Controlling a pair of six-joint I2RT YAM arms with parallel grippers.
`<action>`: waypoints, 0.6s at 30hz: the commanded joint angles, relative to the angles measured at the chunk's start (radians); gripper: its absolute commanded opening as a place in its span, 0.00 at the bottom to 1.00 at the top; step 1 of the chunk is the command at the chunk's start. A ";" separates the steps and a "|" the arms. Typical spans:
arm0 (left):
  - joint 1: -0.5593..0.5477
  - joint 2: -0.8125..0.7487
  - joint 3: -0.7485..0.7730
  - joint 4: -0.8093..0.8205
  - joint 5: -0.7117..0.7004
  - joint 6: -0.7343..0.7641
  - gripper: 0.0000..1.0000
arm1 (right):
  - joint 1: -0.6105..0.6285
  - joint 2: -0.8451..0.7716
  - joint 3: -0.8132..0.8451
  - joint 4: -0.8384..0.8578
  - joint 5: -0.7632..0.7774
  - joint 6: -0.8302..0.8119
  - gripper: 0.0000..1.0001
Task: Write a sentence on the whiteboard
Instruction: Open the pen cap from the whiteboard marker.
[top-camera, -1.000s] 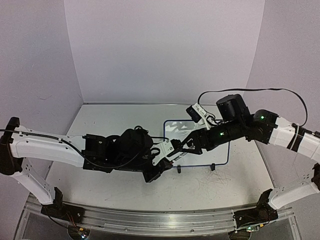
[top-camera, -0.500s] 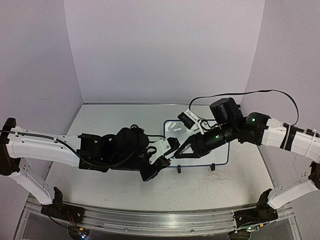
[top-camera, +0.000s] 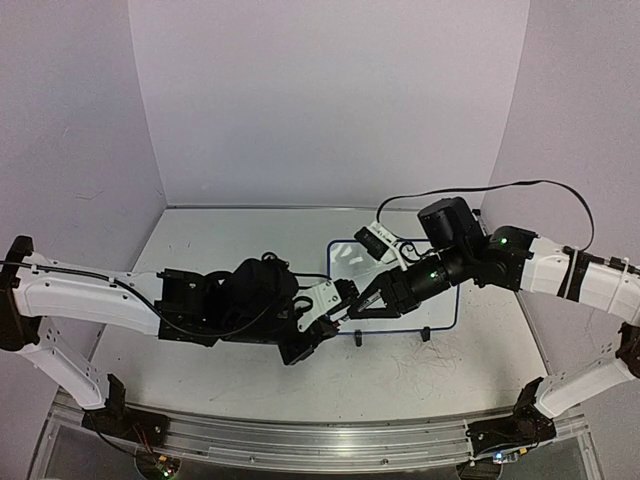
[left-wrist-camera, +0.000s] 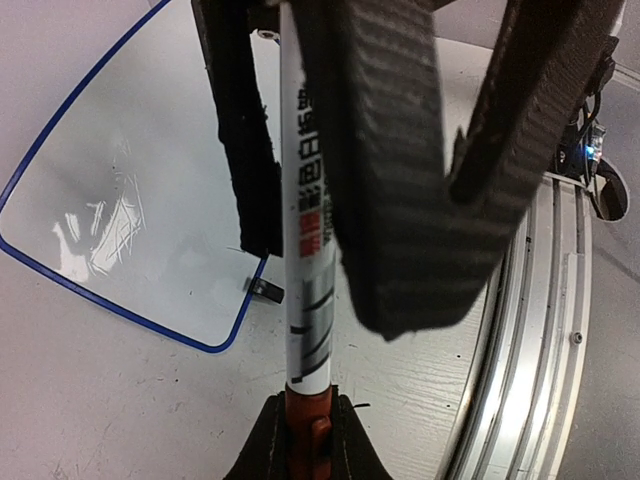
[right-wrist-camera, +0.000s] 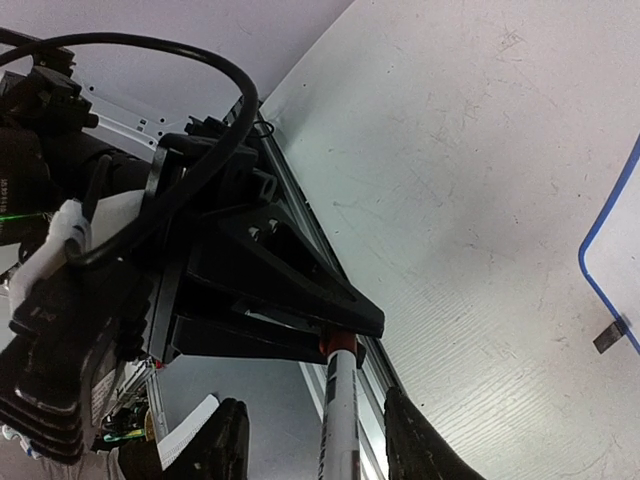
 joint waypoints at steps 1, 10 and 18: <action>-0.005 -0.017 -0.015 0.013 0.000 0.018 0.00 | -0.038 -0.027 -0.026 0.031 -0.026 -0.014 0.49; -0.005 0.003 -0.005 0.011 0.016 0.019 0.00 | -0.066 -0.032 -0.067 0.033 -0.122 -0.035 0.49; -0.008 0.005 -0.004 0.006 0.028 0.020 0.00 | -0.066 -0.017 -0.065 0.033 -0.176 -0.047 0.48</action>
